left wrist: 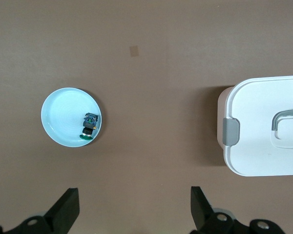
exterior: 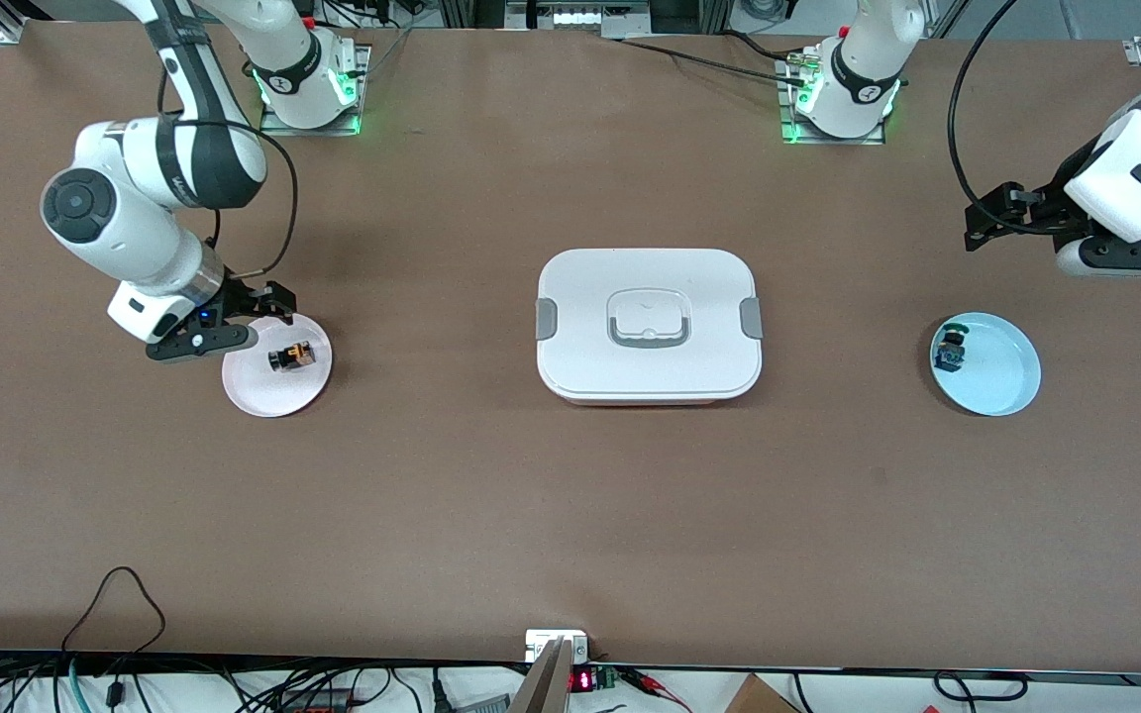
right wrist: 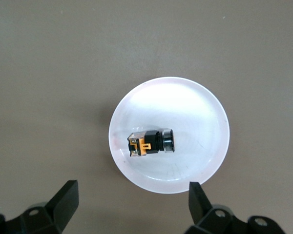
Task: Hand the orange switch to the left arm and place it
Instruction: 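Lower the right gripper and grasp the orange switch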
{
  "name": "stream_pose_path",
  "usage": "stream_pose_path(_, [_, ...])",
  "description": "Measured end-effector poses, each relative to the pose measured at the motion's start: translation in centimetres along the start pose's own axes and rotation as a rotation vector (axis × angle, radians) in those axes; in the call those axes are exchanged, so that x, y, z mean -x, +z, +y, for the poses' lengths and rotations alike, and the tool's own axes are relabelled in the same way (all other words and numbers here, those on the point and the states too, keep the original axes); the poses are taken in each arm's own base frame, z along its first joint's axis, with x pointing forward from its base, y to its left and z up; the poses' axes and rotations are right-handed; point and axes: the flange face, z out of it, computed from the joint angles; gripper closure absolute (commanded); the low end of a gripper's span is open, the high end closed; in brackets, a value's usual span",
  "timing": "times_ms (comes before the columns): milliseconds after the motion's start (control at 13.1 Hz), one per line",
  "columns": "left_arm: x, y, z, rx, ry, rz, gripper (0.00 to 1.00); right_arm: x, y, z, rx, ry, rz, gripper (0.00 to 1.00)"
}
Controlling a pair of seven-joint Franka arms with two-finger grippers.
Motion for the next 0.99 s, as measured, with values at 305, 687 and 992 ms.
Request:
stream_pose_path(305, [0.1,0.0,0.1,-0.001,0.0,-0.007,0.0,-0.3,4.1,0.0,0.01,-0.003,0.02,0.0])
stream_pose_path(687, [0.2,0.0,0.0,-0.001,0.0,-0.011,0.0,-0.7,8.8,0.1,0.022,-0.012,0.037,0.0])
stream_pose_path(992, [0.2,0.1,0.0,-0.001,0.0,-0.014,0.0,-0.6,11.2,0.2,0.028,-0.023,0.044,0.0])
